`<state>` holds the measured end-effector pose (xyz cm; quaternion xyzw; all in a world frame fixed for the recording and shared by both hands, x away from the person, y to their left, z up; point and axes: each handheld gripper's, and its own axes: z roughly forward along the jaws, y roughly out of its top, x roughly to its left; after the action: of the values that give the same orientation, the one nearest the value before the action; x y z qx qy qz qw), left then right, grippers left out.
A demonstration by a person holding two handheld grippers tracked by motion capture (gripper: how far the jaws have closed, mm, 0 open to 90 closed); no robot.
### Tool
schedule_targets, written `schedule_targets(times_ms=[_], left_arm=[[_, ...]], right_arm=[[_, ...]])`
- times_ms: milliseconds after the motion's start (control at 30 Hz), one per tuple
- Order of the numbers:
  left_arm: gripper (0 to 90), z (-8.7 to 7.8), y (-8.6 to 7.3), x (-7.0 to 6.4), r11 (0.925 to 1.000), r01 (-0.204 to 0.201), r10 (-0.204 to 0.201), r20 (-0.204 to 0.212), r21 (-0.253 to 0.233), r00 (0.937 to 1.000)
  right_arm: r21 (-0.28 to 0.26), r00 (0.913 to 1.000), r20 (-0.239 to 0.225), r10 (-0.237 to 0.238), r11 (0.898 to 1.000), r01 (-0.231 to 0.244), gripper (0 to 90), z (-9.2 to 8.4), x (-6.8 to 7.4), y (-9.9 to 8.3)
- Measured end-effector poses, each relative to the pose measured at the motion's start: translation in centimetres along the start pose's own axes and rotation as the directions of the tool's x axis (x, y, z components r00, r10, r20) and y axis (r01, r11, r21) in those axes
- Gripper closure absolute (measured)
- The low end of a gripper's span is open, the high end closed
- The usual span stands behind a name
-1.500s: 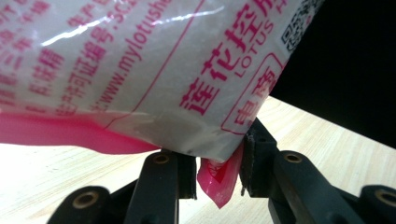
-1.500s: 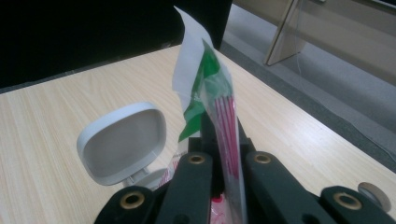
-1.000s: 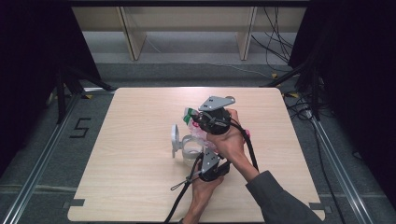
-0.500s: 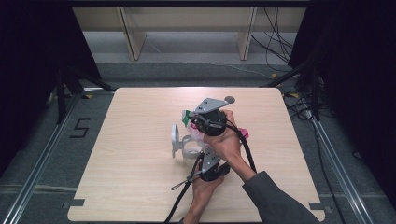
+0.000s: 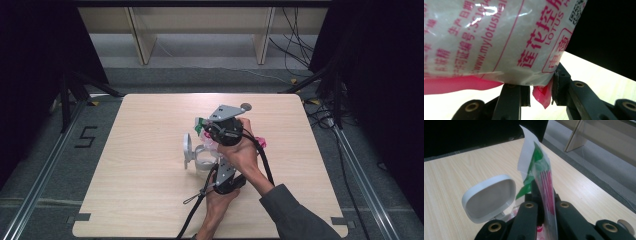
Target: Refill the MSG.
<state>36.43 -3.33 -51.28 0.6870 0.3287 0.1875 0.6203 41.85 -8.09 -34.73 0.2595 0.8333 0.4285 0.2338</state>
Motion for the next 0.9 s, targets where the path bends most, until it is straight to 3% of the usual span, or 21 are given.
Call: schedule_targets(times_ms=[167, 233, 300, 400, 433, 500, 567, 633, 733, 900], left_arm=[[71.9, 0.06, 0.01, -0.05, 1.0, 0.003, -0.003, 0.002, -0.003, 1.0], [71.9, 0.08, 0.05, -0.07, 0.9999, 0.006, -0.006, 0.0, -0.009, 1.0], [71.9, 0.06, 0.09, -0.01, 0.9999, 0.005, -0.005, 0.0, -0.009, 1.0], [72.0, 0.18, 0.03, 0.07, 0.9999, 0.008, -0.008, -0.001, -0.01, 1.0], [72.0, 0.12, 0.08, 0.19, 0.9999, 0.006, -0.006, -0.003, -0.011, 1.0], [72.1, 0.1, 0.07, 0.21, 1.0, 0.006, -0.006, 0.001, -0.003, 1.0], [72.1, 0.19, -0.02, 0.08, 0.9999, 0.01, -0.01, 0.003, -0.004, 0.9999], [72.1, 0.11, 0.08, 0.16, 1.0, 0.005, -0.005, -0.004, -0.008, 1.0], [72.1, 0.08, 0.03, 0.2, 1.0, 0.005, -0.005, -0.006, -0.006, 1.0], [72.1, 0.16, 0.02, 0.11, 0.9999, 0.008, -0.008, -0.004, -0.008, 1.0]], right_arm=[[-0.001, 0.9996, 0.007, -0.026, 1.0, 0.026, 90.0, 0.25, 0.04, 0.01], [0.022, 0.9999, 0.0, -0.014, 1.0, 0.014, 90.0, 0.22, 0.2, 0.06], [0.005, 1.0, 0.005, -0.001, 1.0, 0.001, 90.0, 0.22, 0.22, 0.12], [0.028, 0.9995, 0.002, -0.033, 0.999, 0.033, 90.0, 0.48, 0.25, 0.11], [0.021, 0.9999, 0.002, -0.013, 1.0, 0.013, 90.0, 0.46, 0.38, 0.14], [0.002, 0.9998, 0.01, -0.019, 1.0, 0.019, 90.0, 0.46, 0.27, 0.16], [0.038, 0.9992, 0.006, -0.039, 0.999, 0.039, 90.0, 0.71, 0.48, 0.08], [0.029, 0.9989, 0.011, -0.045, 0.999, 0.045, 90.0, 0.76, 0.59, 0.12], [0.015, 0.9999, 0.002, -0.017, 1.0, 0.017, 90.0, 0.6, 0.29, 0.18], [0.01, 0.9997, 0.012, -0.02, 1.0, 0.02, 90.0, 0.46, 0.16, 0.17]])
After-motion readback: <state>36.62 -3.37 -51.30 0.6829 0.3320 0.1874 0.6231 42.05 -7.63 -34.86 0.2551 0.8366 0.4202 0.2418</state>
